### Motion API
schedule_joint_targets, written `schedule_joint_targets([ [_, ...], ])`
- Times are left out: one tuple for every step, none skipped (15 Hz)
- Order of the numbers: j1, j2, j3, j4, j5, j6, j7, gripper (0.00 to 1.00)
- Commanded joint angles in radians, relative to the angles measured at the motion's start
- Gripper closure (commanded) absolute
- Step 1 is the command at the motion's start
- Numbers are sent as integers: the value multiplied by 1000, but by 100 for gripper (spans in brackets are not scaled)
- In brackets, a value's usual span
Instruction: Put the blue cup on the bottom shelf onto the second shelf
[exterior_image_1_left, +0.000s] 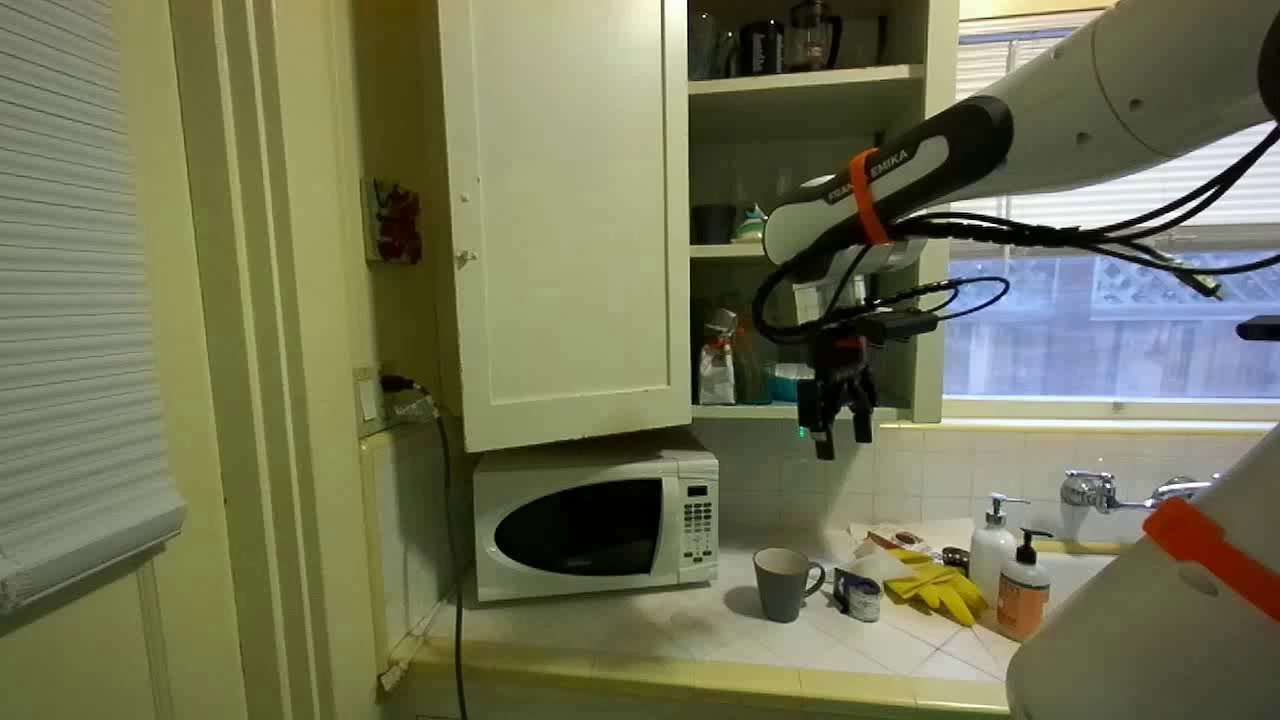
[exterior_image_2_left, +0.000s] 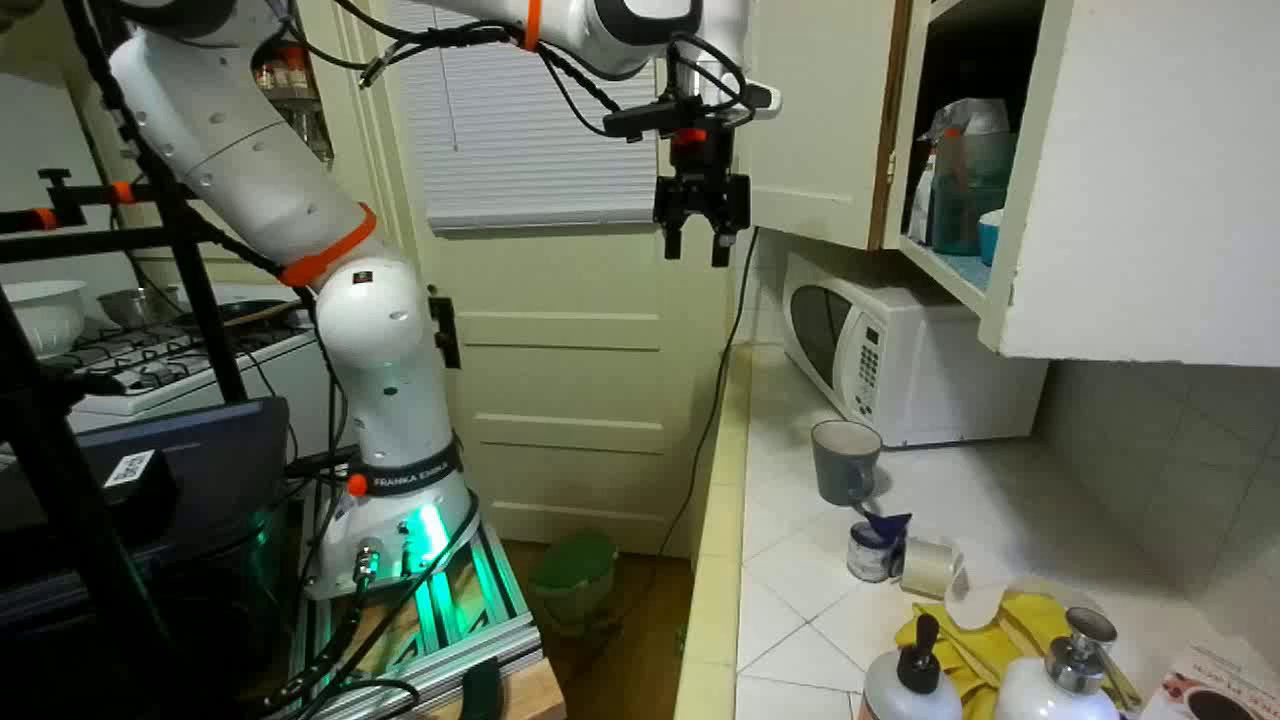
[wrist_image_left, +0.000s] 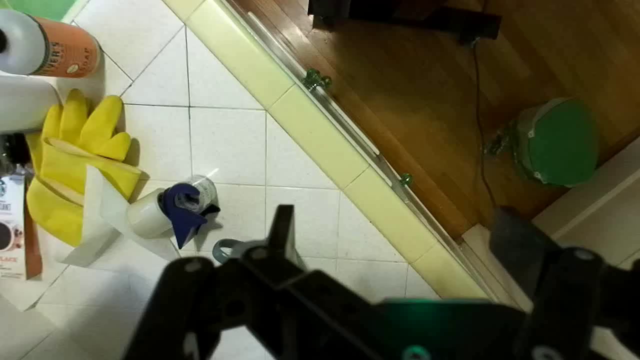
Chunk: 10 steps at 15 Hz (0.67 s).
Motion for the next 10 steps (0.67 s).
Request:
schedule_joint_targets([
  [2,0,-1,2,0,-3,1,0],
  [2,0,-1,2,0,-3,1,0],
  [2,0,-1,2,0,-3,1,0],
  [2,0,-1,2,0,-3,1,0],
  [2,0,-1,2,0,-3,1,0],
  [-9,3,-3,11,-10,3,17,0],
  [-26,10,0,17,-35,35,53,0],
  [-45,24,-1,29,-52,66,99,0],
  [-58,29,-1,38,-71,106,132,0],
  [-69,32,1,46,-83,145,163,0],
])
